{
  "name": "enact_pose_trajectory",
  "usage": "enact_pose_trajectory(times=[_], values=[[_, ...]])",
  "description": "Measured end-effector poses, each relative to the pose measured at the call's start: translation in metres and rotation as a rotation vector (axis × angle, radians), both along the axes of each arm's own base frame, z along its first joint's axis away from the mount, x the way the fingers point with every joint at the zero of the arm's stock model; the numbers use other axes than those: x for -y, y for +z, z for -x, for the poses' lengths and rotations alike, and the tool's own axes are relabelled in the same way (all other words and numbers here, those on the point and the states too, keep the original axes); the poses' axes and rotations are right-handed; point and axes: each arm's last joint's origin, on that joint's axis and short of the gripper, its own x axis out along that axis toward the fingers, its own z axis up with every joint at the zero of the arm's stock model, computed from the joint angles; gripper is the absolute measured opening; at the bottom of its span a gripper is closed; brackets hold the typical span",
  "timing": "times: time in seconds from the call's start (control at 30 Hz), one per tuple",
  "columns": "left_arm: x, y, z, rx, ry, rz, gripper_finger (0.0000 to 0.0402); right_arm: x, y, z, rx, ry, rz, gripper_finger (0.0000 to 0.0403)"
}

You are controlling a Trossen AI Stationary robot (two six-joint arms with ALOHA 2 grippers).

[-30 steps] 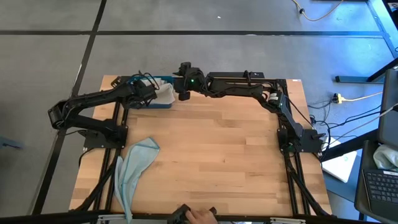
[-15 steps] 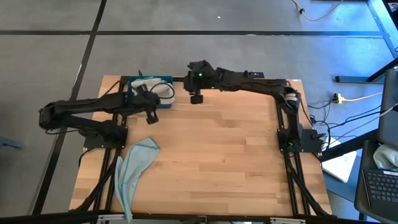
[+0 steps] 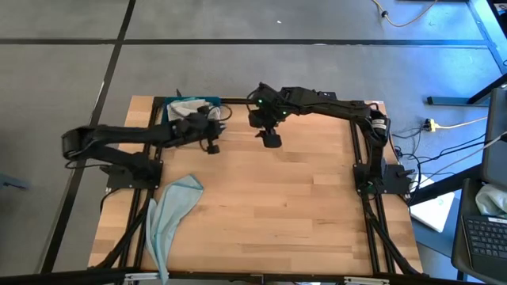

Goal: Fold microfiber towels
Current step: Put the gray towel into the blue bin

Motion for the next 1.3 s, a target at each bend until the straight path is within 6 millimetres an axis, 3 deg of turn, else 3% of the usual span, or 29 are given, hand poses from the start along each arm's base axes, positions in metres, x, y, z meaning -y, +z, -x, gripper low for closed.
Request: enact_pose_trajectory(times=[0.33, 0.5, 0.77, 0.9, 1.03, 1.3], values=[[-0.042, -0.052, -0.022, -0.222, 0.166, 0.062, 0.0043, 0.0, -0.001, 0.002, -0.017, 0.008, -0.024, 0.0195], [-0.04, -0.045, -0.02, -0.349, 0.213, 0.026, 0.0043, 0.004, -0.001, 0.005, -0.03, -0.006, -0.029, 0.0195], [-0.03, -0.018, 0.004, -0.373, 0.245, 0.063, 0.0043, 0.01, -0.001, 0.007, -0.028, -0.019, -0.029, 0.0195], [-0.034, -0.024, 0.011, -0.382, 0.266, 0.114, 0.0043, 0.01, -0.001, 0.006, -0.024, -0.018, -0.029, 0.0195], [-0.037, -0.041, 0.011, -0.392, 0.242, 0.168, 0.0043, 0.008, -0.001, 0.006, -0.014, 0.001, -0.069, 0.0195], [-0.043, -0.048, -0.002, -0.313, 0.203, 0.108, 0.0043, 0.008, -0.001, 0.007, -0.014, 0.004, -0.073, 0.0195]])
